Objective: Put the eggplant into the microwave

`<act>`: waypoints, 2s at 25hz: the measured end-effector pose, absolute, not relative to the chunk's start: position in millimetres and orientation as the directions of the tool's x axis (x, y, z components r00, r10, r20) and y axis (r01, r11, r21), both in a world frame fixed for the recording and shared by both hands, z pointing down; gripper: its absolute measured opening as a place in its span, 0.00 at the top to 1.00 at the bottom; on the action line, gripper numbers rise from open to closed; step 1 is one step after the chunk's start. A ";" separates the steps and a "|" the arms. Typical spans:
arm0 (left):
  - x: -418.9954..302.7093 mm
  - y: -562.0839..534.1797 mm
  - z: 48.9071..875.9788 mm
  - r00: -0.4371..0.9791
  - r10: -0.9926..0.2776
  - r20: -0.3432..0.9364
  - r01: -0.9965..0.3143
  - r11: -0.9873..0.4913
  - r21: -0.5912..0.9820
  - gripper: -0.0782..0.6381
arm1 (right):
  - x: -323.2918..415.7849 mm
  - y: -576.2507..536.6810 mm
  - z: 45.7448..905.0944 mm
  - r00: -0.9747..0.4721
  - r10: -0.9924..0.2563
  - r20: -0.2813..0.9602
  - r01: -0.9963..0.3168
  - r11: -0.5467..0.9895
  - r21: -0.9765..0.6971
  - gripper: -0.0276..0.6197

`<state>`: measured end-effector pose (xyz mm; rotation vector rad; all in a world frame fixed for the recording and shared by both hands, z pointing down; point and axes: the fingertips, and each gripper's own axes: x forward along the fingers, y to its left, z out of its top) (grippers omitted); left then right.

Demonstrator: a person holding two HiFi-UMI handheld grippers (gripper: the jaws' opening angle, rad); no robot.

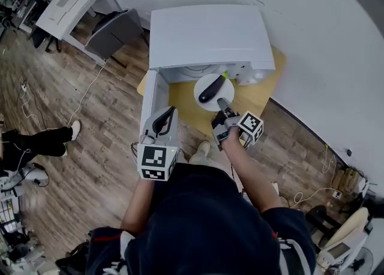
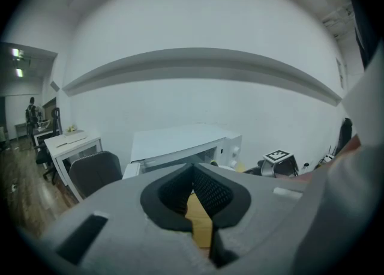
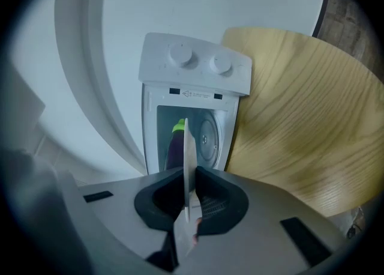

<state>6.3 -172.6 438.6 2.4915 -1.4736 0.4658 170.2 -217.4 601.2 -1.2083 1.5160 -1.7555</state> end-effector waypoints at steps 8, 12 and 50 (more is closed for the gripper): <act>0.1 -178.1 445.9 0.426 -0.816 0.391 -0.893 -0.448 0.036 0.87 | 160.1 -233.1 613.6 -0.492 -0.821 0.290 -0.170 -0.236 -0.957 0.92; 0.1 -184.9 451.6 0.434 -0.805 0.404 -0.889 -0.455 0.047 0.87 | 157.1 -241.5 622.0 -0.491 -0.814 0.308 -0.188 -0.246 -0.951 0.92; -6.4 -199.8 485.6 0.483 -0.720 0.499 -0.855 -0.510 0.091 0.87 | 132.2 -302.2 690.1 -0.451 -0.777 0.439 -0.255 -0.359 -0.898 0.92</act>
